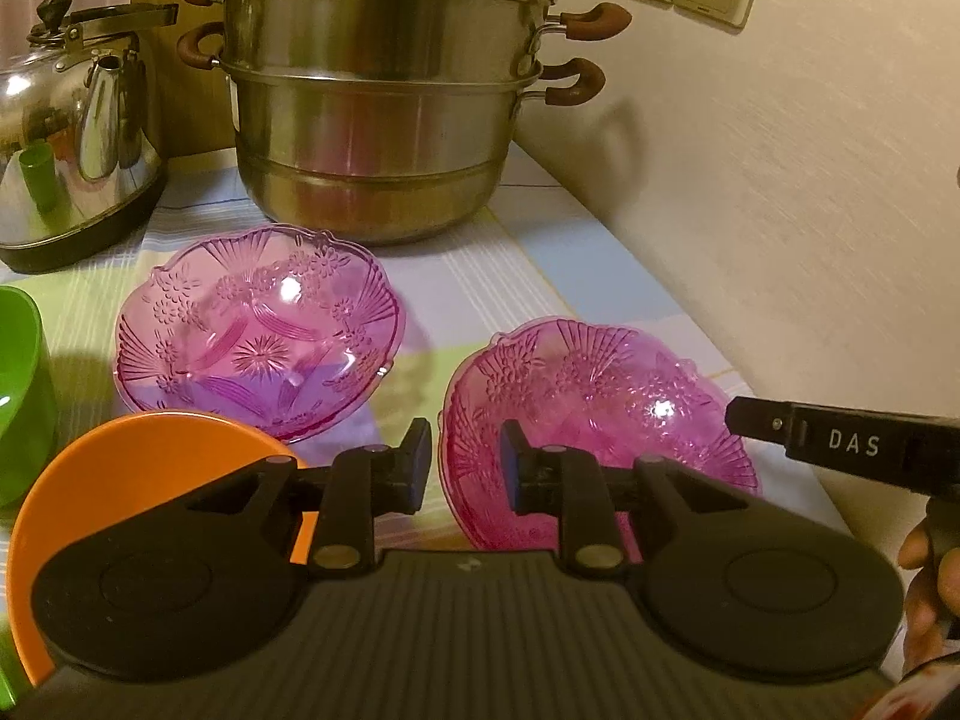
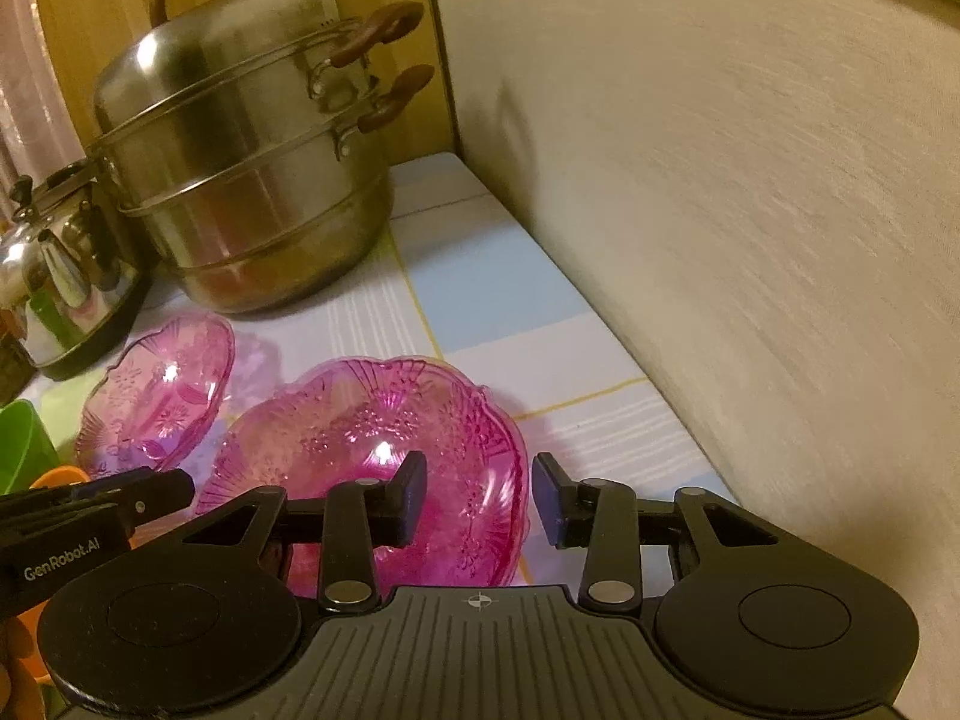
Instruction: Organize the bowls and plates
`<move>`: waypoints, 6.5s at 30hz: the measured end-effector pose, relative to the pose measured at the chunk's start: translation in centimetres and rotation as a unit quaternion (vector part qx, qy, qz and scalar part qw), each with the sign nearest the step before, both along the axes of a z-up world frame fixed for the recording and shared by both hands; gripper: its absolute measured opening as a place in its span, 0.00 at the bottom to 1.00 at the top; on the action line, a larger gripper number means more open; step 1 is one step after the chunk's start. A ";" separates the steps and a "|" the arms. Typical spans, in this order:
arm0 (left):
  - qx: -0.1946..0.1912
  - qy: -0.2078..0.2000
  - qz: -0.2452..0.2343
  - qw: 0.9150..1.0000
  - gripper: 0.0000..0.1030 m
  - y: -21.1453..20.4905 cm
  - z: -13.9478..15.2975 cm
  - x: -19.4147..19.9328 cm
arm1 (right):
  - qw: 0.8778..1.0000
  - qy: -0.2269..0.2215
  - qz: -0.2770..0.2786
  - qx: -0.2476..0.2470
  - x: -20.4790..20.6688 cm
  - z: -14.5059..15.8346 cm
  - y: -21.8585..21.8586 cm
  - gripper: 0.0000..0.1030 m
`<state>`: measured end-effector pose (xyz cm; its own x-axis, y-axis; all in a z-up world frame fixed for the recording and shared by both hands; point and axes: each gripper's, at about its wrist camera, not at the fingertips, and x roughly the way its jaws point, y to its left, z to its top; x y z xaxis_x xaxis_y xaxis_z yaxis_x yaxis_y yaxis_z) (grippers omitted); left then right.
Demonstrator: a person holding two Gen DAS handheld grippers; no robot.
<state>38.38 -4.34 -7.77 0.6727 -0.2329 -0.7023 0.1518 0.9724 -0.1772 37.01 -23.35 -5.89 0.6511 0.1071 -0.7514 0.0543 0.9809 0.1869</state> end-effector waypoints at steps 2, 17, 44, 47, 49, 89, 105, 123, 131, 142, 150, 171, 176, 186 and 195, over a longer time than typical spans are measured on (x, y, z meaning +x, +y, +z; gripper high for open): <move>-0.001 -0.001 0.000 1.000 0.21 0.0 0.1 -0.1 | 1.000 -0.002 0.001 -0.001 -0.1 0.1 0.1 0.38; -0.007 -0.018 0.013 1.000 0.21 1.4 1.8 -0.3 | 1.000 -0.013 0.009 -0.007 -0.3 1.0 1.5 0.38; 0.014 -0.063 0.052 0.997 0.21 7.3 6.6 -2.4 | 0.998 -0.052 0.048 0.001 -1.1 5.0 6.7 0.38; 0.015 -0.063 0.057 0.996 0.21 8.4 7.0 -2.6 | 0.997 -0.053 0.056 0.005 -1.1 5.1 7.6 0.38; 0.017 -0.062 0.062 0.996 0.21 9.3 7.2 -2.7 | 0.997 -0.055 0.062 0.004 -1.3 5.3 8.3 0.38; -0.049 0.071 0.136 0.987 0.21 17.2 -0.6 6.4 | 0.992 0.035 0.087 0.084 10.3 -0.5 13.9 0.38; -0.045 0.082 0.134 0.987 0.21 16.9 -2.0 7.5 | 0.993 0.049 0.084 0.072 12.0 -2.5 14.1 0.38; 0.056 0.085 0.092 0.990 0.21 14.2 -2.5 8.4 | 0.992 0.063 0.099 0.044 12.5 -4.0 15.4 0.31; 0.060 0.085 0.082 0.991 0.21 14.1 -2.8 8.6 | 0.991 0.074 0.101 0.040 12.6 -4.6 15.4 0.19; 0.055 0.080 0.085 0.992 0.21 14.3 -3.1 9.0 | 0.992 0.080 0.085 0.046 12.7 -4.6 14.5 0.10; 0.078 0.075 0.072 0.992 0.21 13.3 -3.2 9.2 | 0.992 0.082 0.082 0.053 12.8 -4.7 14.3 0.10; 0.089 0.068 0.064 0.992 0.15 13.0 -3.5 9.0 | 0.992 0.083 0.076 0.058 12.5 -4.5 14.0 0.10; 0.040 0.052 0.079 0.995 0.13 14.0 -2.3 8.8 | 0.992 0.075 0.066 0.074 12.5 -3.9 13.4 0.10; -0.050 0.044 0.098 0.993 0.13 15.5 -0.5 8.1 | 0.994 0.047 0.063 0.081 11.5 -1.9 12.3 0.10; -0.051 0.011 0.080 0.995 0.13 13.9 2.4 6.3 | 0.996 0.013 0.059 0.072 9.0 1.6 10.8 0.10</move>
